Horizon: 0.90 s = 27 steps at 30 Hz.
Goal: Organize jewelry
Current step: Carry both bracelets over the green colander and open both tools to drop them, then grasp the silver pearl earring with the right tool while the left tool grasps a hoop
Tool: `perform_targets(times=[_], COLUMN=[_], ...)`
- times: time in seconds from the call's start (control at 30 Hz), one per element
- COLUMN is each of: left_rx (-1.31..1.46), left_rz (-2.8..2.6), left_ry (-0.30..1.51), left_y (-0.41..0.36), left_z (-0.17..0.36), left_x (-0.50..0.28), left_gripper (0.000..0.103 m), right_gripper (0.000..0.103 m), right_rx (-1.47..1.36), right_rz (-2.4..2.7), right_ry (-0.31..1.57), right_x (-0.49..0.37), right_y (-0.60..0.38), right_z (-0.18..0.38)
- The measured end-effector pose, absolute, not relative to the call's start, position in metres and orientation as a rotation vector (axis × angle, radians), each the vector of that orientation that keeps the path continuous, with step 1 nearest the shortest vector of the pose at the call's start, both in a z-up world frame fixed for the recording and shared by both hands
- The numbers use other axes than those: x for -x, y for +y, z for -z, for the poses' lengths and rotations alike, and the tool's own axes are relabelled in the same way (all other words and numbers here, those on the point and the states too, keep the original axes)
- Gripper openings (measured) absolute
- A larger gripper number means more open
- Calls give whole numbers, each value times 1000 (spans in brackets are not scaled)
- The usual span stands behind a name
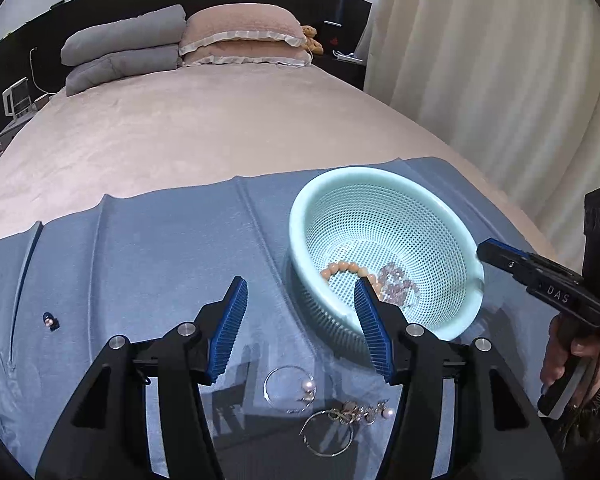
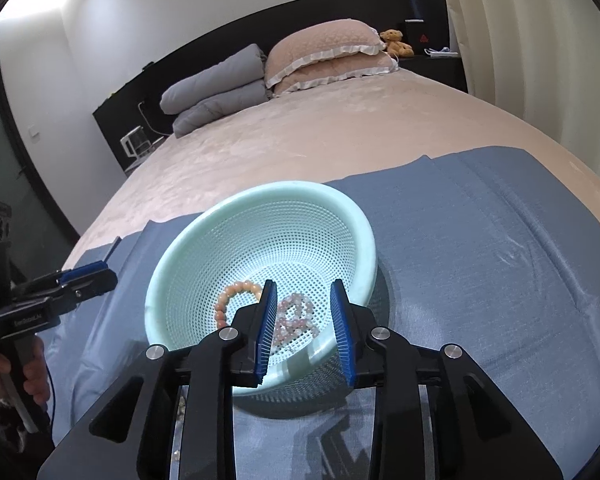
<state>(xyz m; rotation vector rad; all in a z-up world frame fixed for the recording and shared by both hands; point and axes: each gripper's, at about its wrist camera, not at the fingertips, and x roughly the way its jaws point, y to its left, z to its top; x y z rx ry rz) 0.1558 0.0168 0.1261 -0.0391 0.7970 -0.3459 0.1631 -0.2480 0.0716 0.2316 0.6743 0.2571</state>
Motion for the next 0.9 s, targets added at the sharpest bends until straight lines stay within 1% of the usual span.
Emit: perform_targets(times=[0.13,0.27,0.37,0.53,0.67,0.9], left_rx=[75,65,55,83,-18,-54], left_rz=[305,260,257,331,370,375], left_ry=[828,858,862,887,908,944], left_y=[35,45,51,46,26,14], left_z=[-113,-95,-81,-62,-48,-29], left_x=[-136,-113,-102,-96,-87,-88], left_gripper=[57,57,57,57,57,57], right_gripper=[26,26,26,26,26,26], right_rx=[-203,-105,-109,-30,48,103], right_rz=[-309,-368,-442,-523,-534,-576], right_ry=[660,627,626,711,798,838], right_x=[-139,-117,-102,-85,-89,-84], right_y=[-238,-217,-205,-173,-152,-138], right_z=[-75,-81,-76,-46,-19,-7])
